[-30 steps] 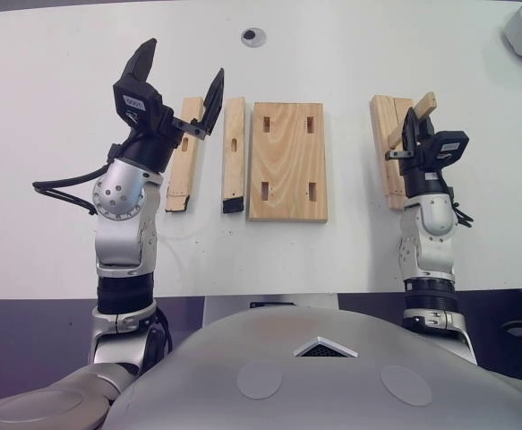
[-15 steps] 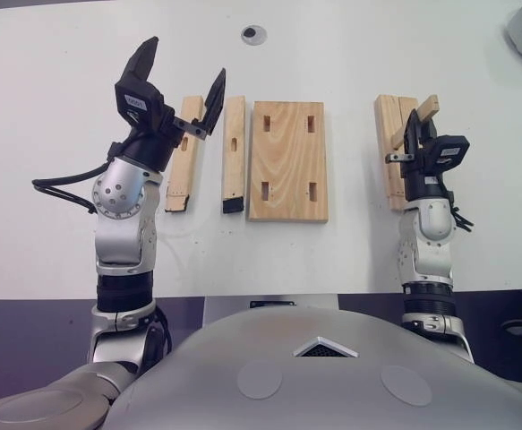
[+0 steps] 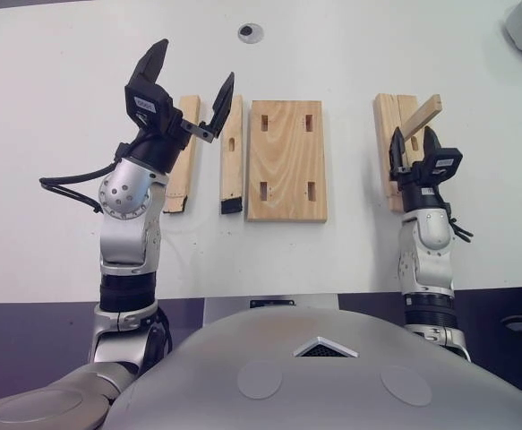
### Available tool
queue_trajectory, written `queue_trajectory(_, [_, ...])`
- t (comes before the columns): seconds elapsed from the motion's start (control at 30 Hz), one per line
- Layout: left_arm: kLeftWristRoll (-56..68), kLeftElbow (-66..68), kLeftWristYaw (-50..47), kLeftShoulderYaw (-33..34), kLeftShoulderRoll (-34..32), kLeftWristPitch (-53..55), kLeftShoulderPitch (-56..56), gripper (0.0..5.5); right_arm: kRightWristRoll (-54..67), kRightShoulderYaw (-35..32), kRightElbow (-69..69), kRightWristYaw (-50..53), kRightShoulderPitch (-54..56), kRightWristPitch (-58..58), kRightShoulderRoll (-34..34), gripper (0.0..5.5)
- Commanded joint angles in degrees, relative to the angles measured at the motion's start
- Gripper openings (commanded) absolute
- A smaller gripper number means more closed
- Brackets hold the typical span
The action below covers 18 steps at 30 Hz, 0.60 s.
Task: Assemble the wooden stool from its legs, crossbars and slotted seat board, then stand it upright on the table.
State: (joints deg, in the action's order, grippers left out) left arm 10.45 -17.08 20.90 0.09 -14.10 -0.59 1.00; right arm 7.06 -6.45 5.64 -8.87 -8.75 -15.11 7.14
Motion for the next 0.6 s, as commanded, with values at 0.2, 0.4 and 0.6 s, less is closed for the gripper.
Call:
queue_trajectory(0.2, [-1.7, -1.8, -1.3, -0.1, -0.1, -0.8, 2.6, 5.18, 0.9, 2.7, -18.8, -4.7, -9.5, 20.5, 5.8, 3.84])
queue_trajectory(0.4, [-2.7, -3.4, -2.4, -0.3, 0.5, -0.7, 4.7, 5.18, 3.5, 3.1, -30.3, -5.0, -13.3, 38.0, 7.6, 3.84])
queue_trajectory(0.6, [-3.2, -3.6, -2.8, -0.5, 0.9, -0.7, 5.0, 5.18, 5.5, 2.1, -34.6, -1.4, -10.0, 53.7, 6.1, 3.84])
